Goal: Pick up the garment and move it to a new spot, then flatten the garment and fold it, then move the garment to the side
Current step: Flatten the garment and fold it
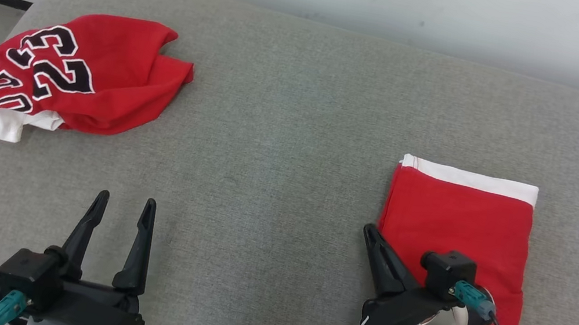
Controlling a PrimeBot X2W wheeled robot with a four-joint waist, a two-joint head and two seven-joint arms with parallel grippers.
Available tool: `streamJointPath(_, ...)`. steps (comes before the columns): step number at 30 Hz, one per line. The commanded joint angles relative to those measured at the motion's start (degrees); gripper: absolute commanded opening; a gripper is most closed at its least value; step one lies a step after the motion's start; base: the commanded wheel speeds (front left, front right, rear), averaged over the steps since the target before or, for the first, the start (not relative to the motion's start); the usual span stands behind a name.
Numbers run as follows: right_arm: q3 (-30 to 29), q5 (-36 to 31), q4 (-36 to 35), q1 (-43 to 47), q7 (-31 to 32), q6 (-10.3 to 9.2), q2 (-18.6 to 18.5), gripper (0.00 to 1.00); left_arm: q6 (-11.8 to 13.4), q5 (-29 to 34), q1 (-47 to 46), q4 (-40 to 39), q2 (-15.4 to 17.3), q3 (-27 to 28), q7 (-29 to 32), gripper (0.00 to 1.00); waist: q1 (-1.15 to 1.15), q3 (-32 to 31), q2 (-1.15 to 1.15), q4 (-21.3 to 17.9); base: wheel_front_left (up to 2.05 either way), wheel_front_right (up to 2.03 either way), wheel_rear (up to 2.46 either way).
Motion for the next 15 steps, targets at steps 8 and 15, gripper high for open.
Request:
streamJointPath(8, -5.3, -2.8, -9.1, 3.2, 0.0, -0.15, -2.2, 0.00, -0.1, 1.3, 1.2, 0.5, 0.0, 0.5, 0.0, 1.00, 0.00, -3.0, 0.00, -5.4, 0.00, 0.00, 0.00)
streamJointPath(15, -12.0, -6.1, -17.9, 8.3, 0.0, -0.16, -4.9, 0.00, -0.3, 3.1, 1.5, 1.2, 0.0, 1.9, 0.0, 1.00, 0.00, -5.1, 0.00, -10.8, 0.00, 0.00, 0.00)
